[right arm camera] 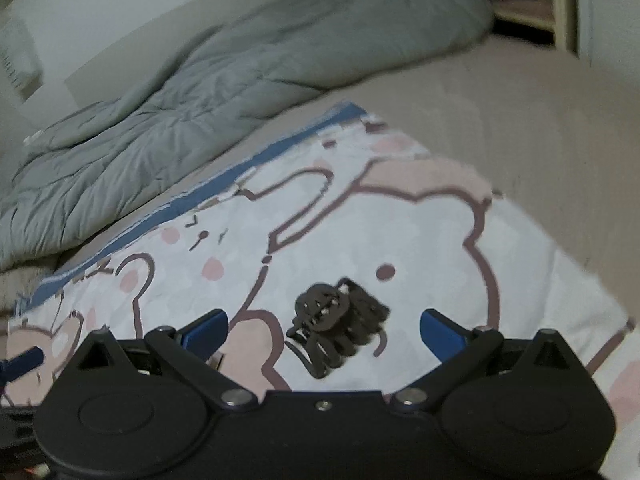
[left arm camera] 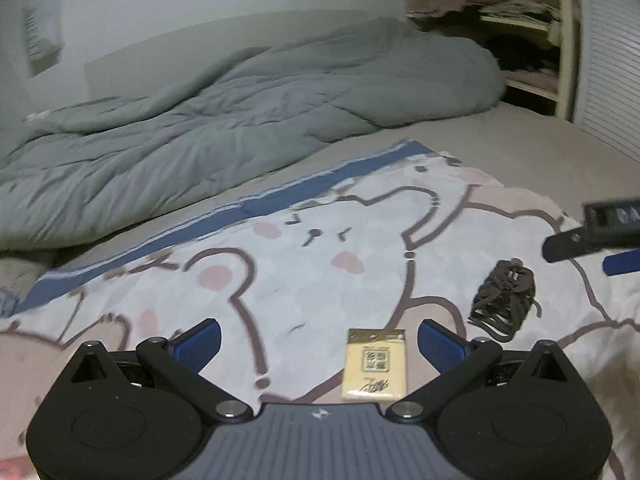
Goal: Organize objects
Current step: 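Grasp the black hair claw with the right tool while the left tool grasps the gold card packet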
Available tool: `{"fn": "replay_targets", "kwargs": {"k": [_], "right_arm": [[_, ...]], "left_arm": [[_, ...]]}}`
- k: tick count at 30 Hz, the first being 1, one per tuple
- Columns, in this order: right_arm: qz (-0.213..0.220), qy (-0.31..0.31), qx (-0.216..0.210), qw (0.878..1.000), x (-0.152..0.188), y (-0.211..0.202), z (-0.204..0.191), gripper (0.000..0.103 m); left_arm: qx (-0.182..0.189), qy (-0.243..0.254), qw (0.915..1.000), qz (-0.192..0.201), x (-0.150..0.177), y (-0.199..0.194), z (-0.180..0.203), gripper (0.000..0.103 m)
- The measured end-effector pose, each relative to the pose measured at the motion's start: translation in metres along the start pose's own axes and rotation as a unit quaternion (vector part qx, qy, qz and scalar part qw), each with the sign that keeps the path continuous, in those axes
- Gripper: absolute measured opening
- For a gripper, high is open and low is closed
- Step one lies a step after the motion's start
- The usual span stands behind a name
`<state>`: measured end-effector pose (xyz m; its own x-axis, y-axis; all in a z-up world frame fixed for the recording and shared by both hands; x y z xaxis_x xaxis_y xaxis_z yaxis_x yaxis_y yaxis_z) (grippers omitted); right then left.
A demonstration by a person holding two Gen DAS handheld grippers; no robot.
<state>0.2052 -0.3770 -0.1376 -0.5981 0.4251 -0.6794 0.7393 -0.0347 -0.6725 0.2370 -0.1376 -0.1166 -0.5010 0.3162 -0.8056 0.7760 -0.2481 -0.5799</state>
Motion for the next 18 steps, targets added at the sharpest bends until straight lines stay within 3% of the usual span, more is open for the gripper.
{"fn": "replay_targets", "kwargs": {"k": [6, 10, 12, 18], "right_arm": [[-0.059, 0.125, 0.026, 0.990, 0.001, 0.033, 0.014, 0.103], [-0.061, 0.149, 0.044, 0.986, 0.000, 0.051, 0.009, 0.101], [-0.060, 0.158, 0.050, 0.984, 0.000, 0.059, 0.006, 0.092], [-0.068, 0.224, 0.073, 0.969, 0.009, 0.081, 0.003, 0.091]], "left_arm": [[0.044, 0.040, 0.9982, 0.002, 0.005, 0.029, 0.013, 0.103], [0.068, 0.054, 0.9962, -0.006, 0.012, 0.043, 0.017, 0.102], [0.081, 0.056, 0.9951, -0.008, 0.016, 0.049, 0.017, 0.102], [0.100, 0.077, 0.9912, -0.038, 0.031, 0.072, 0.019, 0.095]]}}
Point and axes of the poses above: each gripper's, at about its wrist camera, not at the fingertips, and y roughly the way its jaws point, z to its right, x to its underside, the point moved 4 cm from there along y, roughly the way its jaws point, and after that the axes turned 5 degrees about z, right-handed, at the moved point
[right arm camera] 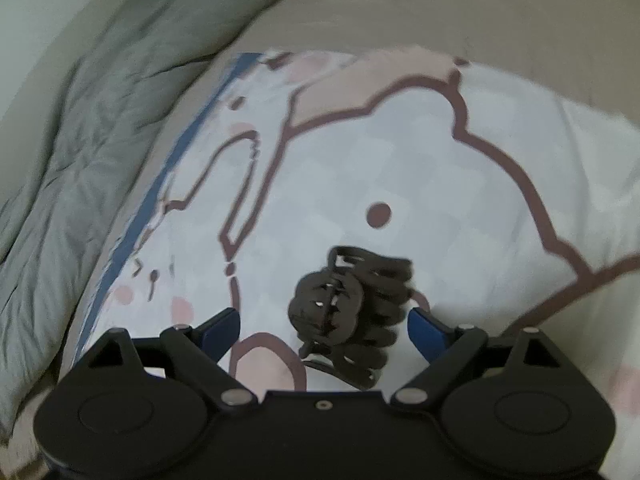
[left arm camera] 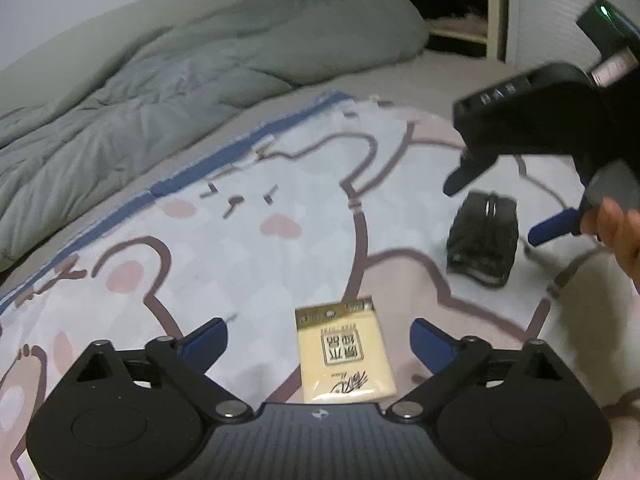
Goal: Organize objects
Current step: 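Grasp the black hair claw with the right tool while the left tool grasps the gold card packet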
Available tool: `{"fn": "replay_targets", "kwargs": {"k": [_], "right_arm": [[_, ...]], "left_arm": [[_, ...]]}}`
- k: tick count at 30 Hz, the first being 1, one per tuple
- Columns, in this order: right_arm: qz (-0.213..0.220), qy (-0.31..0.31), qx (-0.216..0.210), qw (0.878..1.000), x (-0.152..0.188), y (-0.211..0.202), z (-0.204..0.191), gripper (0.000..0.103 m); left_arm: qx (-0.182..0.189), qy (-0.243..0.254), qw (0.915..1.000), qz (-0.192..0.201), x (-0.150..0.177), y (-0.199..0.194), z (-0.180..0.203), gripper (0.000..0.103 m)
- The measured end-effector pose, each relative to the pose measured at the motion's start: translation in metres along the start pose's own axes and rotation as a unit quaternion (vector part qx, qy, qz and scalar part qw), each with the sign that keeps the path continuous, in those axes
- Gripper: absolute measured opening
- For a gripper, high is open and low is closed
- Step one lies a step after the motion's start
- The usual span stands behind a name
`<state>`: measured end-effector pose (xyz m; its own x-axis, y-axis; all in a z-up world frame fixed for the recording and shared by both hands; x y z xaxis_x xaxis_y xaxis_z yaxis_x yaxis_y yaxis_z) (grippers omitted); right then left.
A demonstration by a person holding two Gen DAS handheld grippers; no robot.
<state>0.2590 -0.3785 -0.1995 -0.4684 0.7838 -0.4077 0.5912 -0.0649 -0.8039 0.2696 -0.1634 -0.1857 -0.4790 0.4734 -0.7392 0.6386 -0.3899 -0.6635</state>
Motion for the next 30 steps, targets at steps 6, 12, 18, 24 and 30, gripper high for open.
{"fn": "replay_targets", "kwargs": {"k": [6, 12, 18, 24, 30], "right_arm": [[0.021, -0.011, 0.038, 0.999, 0.008, 0.017, -0.008, 0.084], [0.020, -0.015, 0.063, 0.998, 0.009, 0.021, -0.002, 0.067], [0.017, -0.063, 0.052, 0.997, 0.010, 0.015, -0.003, 0.067], [0.031, -0.136, 0.020, 0.990, 0.005, 0.001, -0.009, 0.067], [0.038, -0.176, -0.003, 0.984, 0.001, -0.016, -0.008, 0.067]], "left_arm": [[0.015, -0.007, 0.9997, -0.019, 0.008, 0.017, 0.000, 0.087], [0.015, -0.034, 0.9988, -0.031, 0.010, 0.025, 0.001, 0.079], [0.017, -0.063, 0.9965, -0.052, 0.011, 0.032, 0.001, 0.054], [0.015, -0.124, 0.9905, -0.058, 0.012, 0.025, -0.005, 0.053], [0.002, -0.151, 0.9877, -0.042, 0.005, 0.002, -0.012, 0.053]]}}
Point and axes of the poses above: each gripper's, at about its wrist camera, not at the fingertips, and y roughly the way its jaws point, z to its right, x to its underside, the point moved 4 cm from there along y, roughly the way its jaws point, and after that the axes turned 5 degrees about z, right-handed, at the moved point
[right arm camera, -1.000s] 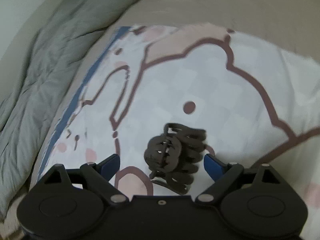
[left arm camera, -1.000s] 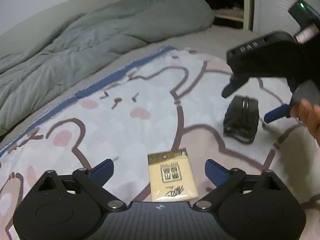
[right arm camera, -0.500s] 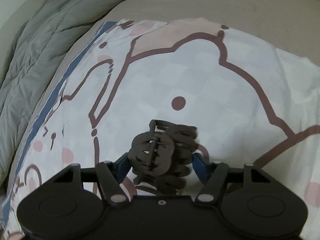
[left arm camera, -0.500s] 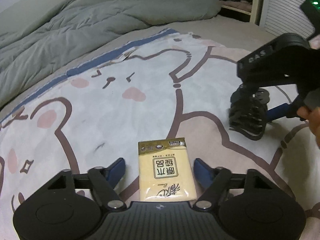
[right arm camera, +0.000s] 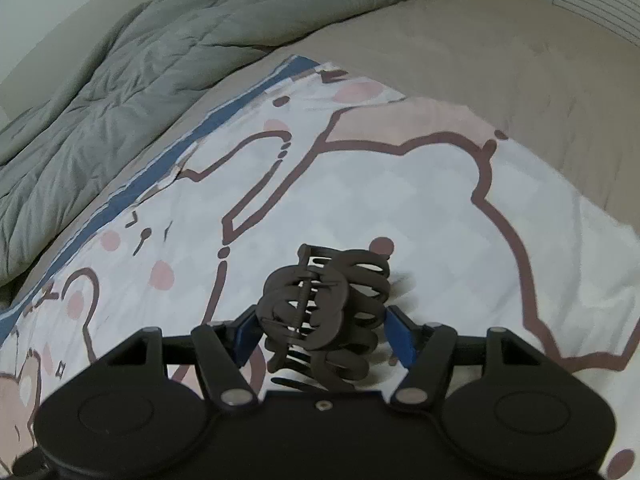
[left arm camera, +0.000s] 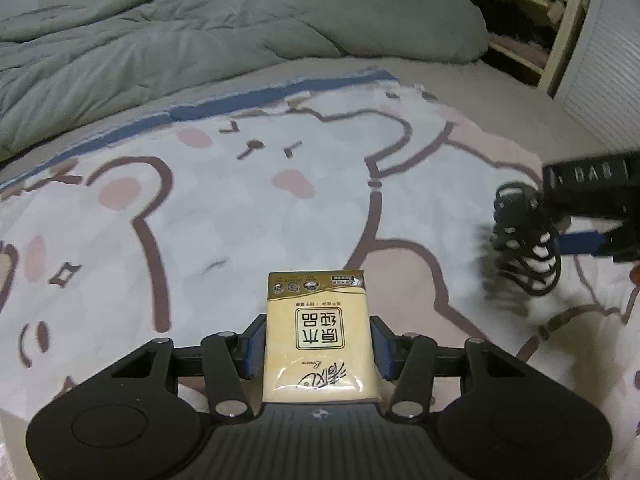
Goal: Organize objects
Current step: 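Grasp the black hair claw with the right tool while the left tool grasps the gold card packet, then carry the hair claw with the right tool while the left tool carries the gold packet toward the box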
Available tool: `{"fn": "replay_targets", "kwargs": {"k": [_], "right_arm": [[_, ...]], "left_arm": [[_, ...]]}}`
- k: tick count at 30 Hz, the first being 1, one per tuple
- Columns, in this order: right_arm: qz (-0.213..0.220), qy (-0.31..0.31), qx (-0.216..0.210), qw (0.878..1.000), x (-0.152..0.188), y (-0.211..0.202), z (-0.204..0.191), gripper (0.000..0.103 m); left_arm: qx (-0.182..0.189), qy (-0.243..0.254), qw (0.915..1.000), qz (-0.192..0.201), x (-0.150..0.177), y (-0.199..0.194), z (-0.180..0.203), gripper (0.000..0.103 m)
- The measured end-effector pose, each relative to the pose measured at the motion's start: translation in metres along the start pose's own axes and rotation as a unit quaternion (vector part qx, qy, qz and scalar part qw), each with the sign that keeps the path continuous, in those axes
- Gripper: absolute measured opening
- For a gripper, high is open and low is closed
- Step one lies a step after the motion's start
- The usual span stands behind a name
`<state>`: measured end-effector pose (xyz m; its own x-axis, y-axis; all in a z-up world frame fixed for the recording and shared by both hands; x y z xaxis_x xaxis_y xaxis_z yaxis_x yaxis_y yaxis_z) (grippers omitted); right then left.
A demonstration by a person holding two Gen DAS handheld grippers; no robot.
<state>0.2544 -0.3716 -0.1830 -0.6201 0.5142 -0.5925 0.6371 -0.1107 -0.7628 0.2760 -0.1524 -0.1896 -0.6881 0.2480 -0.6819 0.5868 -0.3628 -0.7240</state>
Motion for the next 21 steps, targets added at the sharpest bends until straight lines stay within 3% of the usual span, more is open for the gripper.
{"fn": "replay_targets", "kwargs": {"k": [12, 21], "right_arm": [[0.026, -0.037, -0.045, 0.998, -0.002, -0.062, -0.014, 0.067], [0.044, -0.072, -0.090, 0.992, 0.012, -0.120, -0.043, 0.067]], "left_arm": [[-0.043, -0.007, 0.9980, 0.046, -0.017, -0.086, -0.011, 0.053], [-0.075, -0.024, 0.9943, 0.072, -0.010, -0.151, -0.023, 0.053]]}}
Point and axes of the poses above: each gripper's, at about its wrist camera, not at the fingertips, and y roughly the way its jaws point, z to its right, x to its underside, the point moved 4 cm from there along y, roughly the way its jaws point, and after that the axes turned 5 degrees about z, right-handed, at the moved point
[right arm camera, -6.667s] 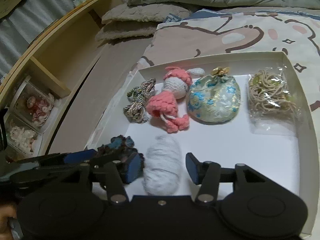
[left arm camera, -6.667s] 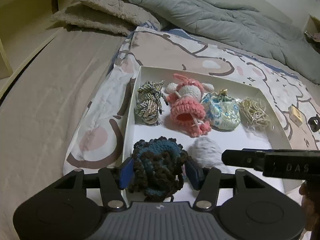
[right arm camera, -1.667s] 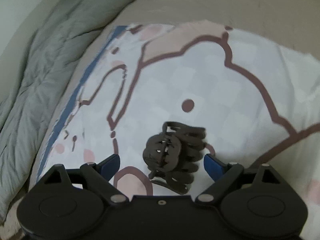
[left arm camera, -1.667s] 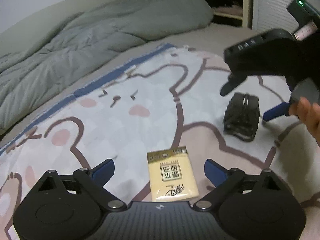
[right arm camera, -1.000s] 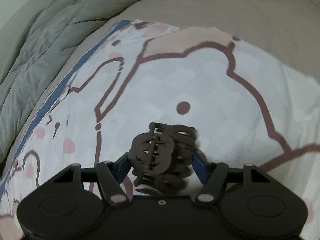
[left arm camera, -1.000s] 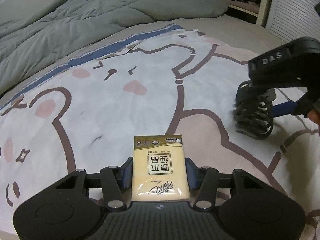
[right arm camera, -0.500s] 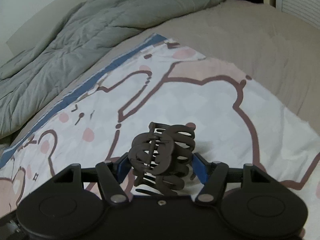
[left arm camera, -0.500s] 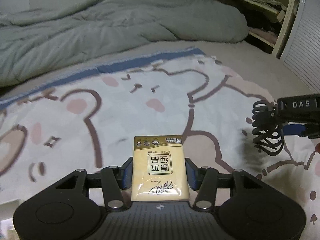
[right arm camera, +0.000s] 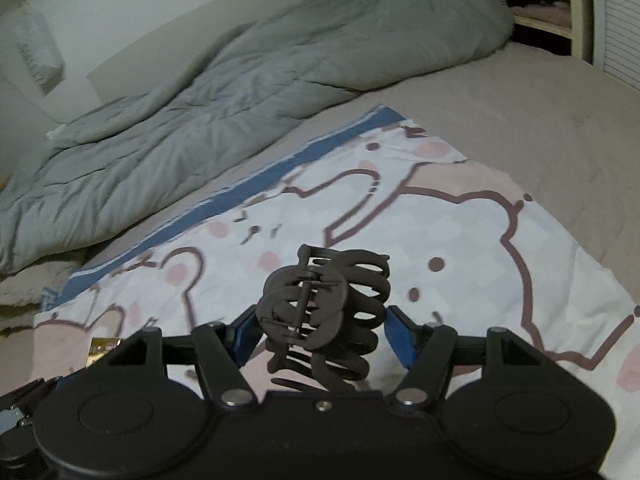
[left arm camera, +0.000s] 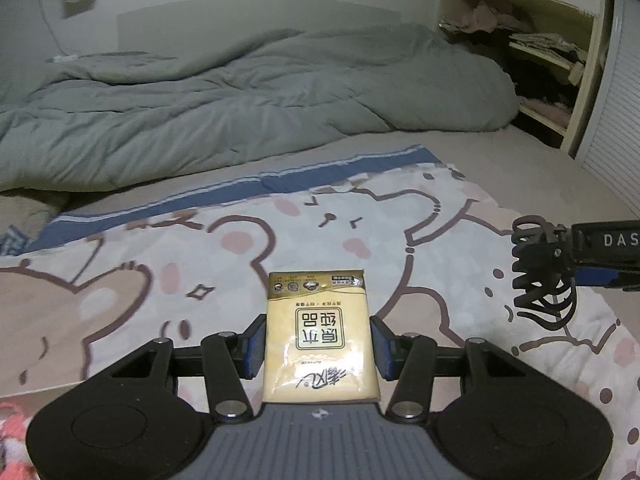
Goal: Organize objects
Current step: 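Carry the hair claw with the right tool while the left tool carries the gold packet toward the box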
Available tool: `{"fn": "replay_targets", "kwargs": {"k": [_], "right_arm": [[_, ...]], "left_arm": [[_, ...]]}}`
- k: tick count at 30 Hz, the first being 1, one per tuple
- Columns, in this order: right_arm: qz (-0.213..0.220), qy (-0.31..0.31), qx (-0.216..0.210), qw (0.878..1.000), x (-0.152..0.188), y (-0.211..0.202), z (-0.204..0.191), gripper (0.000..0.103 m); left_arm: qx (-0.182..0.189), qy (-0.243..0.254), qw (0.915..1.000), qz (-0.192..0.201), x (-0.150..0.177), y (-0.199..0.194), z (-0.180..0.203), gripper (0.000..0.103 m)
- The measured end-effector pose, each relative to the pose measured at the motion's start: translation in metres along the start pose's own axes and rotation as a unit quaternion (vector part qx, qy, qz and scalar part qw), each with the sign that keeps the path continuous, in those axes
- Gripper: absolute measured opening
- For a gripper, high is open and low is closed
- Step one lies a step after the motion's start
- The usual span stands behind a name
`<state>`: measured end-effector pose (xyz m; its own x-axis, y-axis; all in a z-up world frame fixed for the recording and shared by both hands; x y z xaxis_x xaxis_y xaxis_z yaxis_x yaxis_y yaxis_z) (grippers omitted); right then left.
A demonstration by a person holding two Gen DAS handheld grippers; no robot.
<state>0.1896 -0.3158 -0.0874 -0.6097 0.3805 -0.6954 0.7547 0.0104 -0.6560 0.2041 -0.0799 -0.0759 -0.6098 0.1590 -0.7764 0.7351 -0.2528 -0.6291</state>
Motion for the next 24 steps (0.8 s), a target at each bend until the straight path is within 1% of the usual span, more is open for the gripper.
{"fn": "replay_targets", "kwargs": {"k": [6, 11, 17, 24], "right_arm": [[0.005, -0.012, -0.029, 0.999, 0.012, -0.026, -0.022, 0.067], [0.007, -0.027, -0.048, 0.998, 0.026, -0.039, -0.037, 0.067], [0.011, -0.048, -0.067, 0.997, 0.038, -0.051, -0.054, 0.067], [0.010, -0.065, -0.088, 0.994, 0.050, -0.060, -0.071, 0.067]], "left_arm": [[-0.017, -0.015, 0.9997, 0.011, 0.004, -0.034, -0.012, 0.053], [-0.034, -0.027, 0.9989, 0.019, 0.010, -0.055, -0.020, 0.053], [-0.049, -0.035, 0.9978, 0.028, 0.019, -0.076, -0.026, 0.053], [-0.059, -0.064, 0.9957, 0.034, 0.032, -0.092, -0.041, 0.053]]}}
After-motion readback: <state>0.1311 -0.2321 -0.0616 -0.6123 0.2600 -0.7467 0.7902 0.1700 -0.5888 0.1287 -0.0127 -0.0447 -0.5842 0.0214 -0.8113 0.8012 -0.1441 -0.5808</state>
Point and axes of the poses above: each gripper's, at about its wrist camera, not at the fingertips, and y roughly the way its jaws point, z to its right, x to its underside, the point moved 4 cm from there along y, roughly the way its jaws point, and after that the axes turned 5 degrees about z, right-handed, at the moved point
